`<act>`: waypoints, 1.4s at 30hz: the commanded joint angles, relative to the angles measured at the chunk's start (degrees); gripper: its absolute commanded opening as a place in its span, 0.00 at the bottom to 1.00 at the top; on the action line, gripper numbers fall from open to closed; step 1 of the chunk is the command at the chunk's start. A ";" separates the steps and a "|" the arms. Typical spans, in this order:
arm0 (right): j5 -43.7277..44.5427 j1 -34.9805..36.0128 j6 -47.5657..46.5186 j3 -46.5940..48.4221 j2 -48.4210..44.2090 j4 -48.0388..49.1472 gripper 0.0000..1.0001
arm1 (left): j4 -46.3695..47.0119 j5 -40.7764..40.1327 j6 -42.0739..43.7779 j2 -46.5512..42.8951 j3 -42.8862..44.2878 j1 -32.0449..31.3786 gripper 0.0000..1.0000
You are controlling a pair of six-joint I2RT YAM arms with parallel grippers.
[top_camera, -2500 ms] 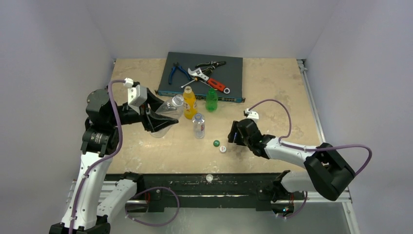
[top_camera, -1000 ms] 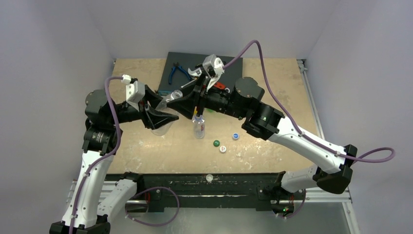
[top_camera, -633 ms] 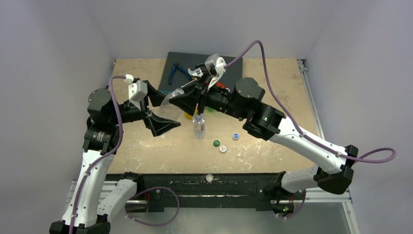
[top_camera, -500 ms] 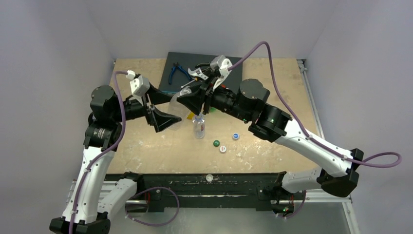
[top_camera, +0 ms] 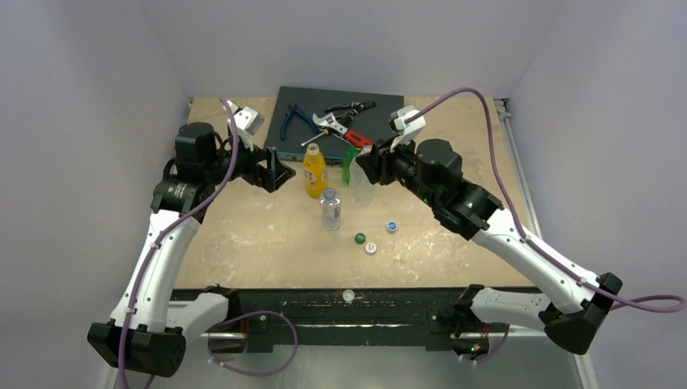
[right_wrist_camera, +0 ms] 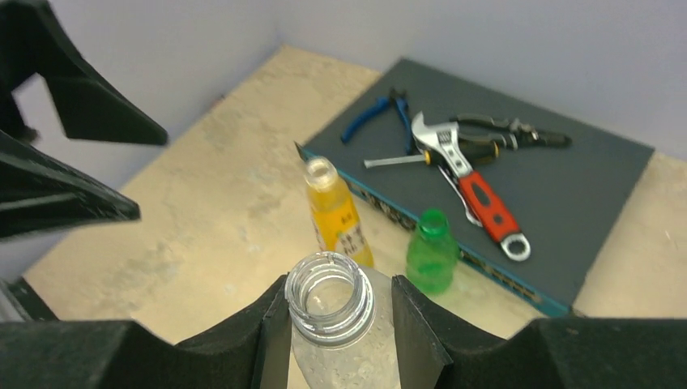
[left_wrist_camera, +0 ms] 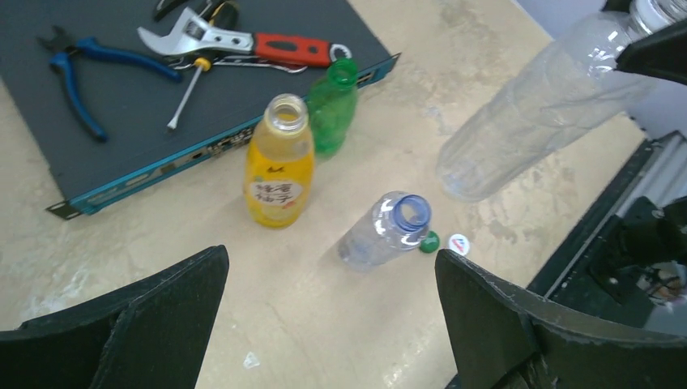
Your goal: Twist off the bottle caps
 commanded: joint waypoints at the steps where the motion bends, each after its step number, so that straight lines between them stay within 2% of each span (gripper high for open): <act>1: 3.91 -2.40 -0.47 -4.12 0.57 3.53 0.18 | -2.64 -11.16 6.78 3.17 1.69 0.14 1.00; 5: 5.97 -3.57 0.32 -7.10 3.04 6.88 0.18 | -1.73 -17.14 9.15 6.09 -0.16 0.22 1.00; 9: 8.43 -3.87 -0.02 -10.30 4.36 12.16 0.19 | 0.35 -18.74 10.70 7.89 -2.44 1.02 1.00; 18: 11.74 -3.86 -1.54 -17.10 7.77 24.02 0.21 | 10.94 -18.74 10.58 8.54 -10.24 5.09 1.00; 26: 14.14 -4.39 -0.98 -21.73 10.86 30.84 0.23 | 14.78 -17.02 9.88 9.28 -12.15 8.04 1.00; 29: 14.25 -4.44 -0.65 -23.58 10.81 33.22 0.27 | 16.28 -17.14 9.54 8.69 -13.40 8.21 1.00; 38: 12.99 -4.36 -0.42 -25.98 10.29 34.85 0.53 | 18.10 -17.60 9.05 8.54 -14.55 8.25 1.00; 42: 12.68 -4.48 -0.05 -26.40 9.32 34.42 0.61 | 18.40 -17.61 8.89 8.20 -14.89 8.23 1.00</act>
